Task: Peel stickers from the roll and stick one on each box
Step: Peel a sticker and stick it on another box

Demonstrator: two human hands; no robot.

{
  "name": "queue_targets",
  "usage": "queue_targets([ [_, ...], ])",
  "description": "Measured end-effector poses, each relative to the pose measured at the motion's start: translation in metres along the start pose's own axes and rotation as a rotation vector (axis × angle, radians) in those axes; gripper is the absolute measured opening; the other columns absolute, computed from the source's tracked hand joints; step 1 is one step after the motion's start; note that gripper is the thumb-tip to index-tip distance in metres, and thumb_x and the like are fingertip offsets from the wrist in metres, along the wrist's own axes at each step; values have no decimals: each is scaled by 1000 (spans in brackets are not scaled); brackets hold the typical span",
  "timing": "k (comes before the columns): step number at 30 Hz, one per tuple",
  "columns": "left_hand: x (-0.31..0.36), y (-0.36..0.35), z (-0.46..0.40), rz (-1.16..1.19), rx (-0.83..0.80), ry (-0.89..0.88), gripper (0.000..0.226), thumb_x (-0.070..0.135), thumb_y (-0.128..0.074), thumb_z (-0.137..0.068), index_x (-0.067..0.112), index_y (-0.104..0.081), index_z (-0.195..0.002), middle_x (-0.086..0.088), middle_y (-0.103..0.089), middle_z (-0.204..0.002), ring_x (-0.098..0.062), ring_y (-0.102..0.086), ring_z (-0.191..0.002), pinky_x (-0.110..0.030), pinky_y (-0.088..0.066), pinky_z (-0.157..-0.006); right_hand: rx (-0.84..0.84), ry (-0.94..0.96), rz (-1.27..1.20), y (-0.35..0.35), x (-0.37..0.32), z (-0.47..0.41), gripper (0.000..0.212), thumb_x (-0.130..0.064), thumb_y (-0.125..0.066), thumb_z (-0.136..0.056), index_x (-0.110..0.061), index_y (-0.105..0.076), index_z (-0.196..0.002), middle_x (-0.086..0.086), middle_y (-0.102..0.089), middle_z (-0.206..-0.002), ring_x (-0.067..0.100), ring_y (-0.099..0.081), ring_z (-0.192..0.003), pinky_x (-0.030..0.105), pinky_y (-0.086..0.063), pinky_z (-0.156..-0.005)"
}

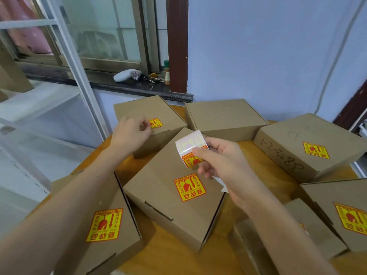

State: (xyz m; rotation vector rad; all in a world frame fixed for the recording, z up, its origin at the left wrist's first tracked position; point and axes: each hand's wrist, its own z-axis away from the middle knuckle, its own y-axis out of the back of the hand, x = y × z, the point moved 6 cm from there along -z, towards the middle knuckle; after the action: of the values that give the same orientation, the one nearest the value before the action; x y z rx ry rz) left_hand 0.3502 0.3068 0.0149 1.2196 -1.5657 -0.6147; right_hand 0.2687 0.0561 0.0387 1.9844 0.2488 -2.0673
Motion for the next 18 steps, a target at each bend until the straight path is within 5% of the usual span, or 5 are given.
queue_targets([
  [9, 0, -1, 12, 53, -150, 28, 27, 39, -46, -97, 29, -62, -116, -3, -63, -124, -27, -49, -116, -44, -48, -93, 10, 7, -17, 3, 0, 6, 24, -16, -62, -90, -17, -66, -114, 9, -73, -87, 8, -56, -52, 20, -45, -50],
  [13, 19, 14, 27, 236, -153, 27, 29, 29, -46, -99, 20, -63, -122, -3, -61, -129, -19, -52, -120, -26, -39, -90, 22, 9, -39, 5, -3, 13, 27, -15, -62, -90, -13, -66, -116, 9, -73, -87, 8, -56, -52, 20, -45, -49],
  [18, 67, 39, 62, 378, -153, -46, 22, 31, -46, -99, 28, -64, -113, 17, -62, -105, 1, -54, -99, -12, -37, -75, 33, 19, -43, 10, -10, 31, 22, -15, -62, -90, -16, -67, -111, 6, -73, -84, 7, -56, -50, 20, -45, -50],
])
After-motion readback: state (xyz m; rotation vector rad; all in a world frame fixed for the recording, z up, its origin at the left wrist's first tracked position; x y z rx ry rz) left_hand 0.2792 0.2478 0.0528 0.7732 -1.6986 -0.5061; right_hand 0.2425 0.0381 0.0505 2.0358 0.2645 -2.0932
